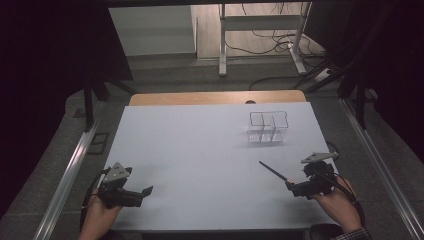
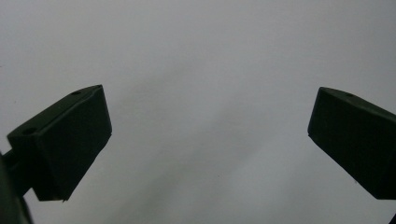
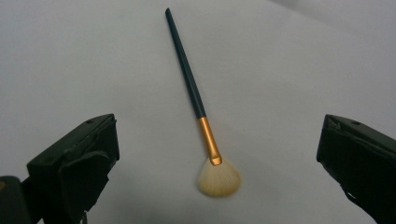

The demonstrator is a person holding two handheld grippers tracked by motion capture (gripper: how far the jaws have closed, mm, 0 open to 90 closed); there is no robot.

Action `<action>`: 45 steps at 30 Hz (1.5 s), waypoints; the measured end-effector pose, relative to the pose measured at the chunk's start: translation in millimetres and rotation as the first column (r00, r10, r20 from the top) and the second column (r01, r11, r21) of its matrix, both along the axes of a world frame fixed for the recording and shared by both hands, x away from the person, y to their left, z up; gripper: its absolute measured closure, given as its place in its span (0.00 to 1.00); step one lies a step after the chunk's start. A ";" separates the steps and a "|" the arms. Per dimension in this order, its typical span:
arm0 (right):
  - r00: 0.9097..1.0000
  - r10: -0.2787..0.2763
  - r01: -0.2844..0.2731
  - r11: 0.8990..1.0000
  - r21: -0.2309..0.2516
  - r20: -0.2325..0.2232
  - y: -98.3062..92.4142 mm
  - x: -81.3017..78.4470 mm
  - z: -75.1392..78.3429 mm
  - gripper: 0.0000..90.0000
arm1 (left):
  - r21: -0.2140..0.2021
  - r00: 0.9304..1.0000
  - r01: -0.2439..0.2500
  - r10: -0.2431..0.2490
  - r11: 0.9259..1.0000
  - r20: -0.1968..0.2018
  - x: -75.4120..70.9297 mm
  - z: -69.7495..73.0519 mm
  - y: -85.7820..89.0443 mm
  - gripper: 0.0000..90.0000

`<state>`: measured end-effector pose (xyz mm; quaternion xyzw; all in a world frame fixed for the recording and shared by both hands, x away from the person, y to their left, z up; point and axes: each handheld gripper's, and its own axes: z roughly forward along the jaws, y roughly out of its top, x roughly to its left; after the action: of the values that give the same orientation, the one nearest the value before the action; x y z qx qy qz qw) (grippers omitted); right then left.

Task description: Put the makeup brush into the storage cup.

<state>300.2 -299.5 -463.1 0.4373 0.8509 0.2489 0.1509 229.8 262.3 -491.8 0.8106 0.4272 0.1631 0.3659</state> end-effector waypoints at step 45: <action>0.993 0.070 -0.079 0.992 -0.095 -0.099 41.0 50.5 -0.9 0.00 | 0.024 1.000 0.009 -0.009 1.000 -0.013 0.9 -2.0 -2.3 0.00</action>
<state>350.7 -258.5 -464.0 0.4087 0.8841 0.1909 0.1219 230.7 260.0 -493.8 0.8179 0.4239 0.1612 0.3541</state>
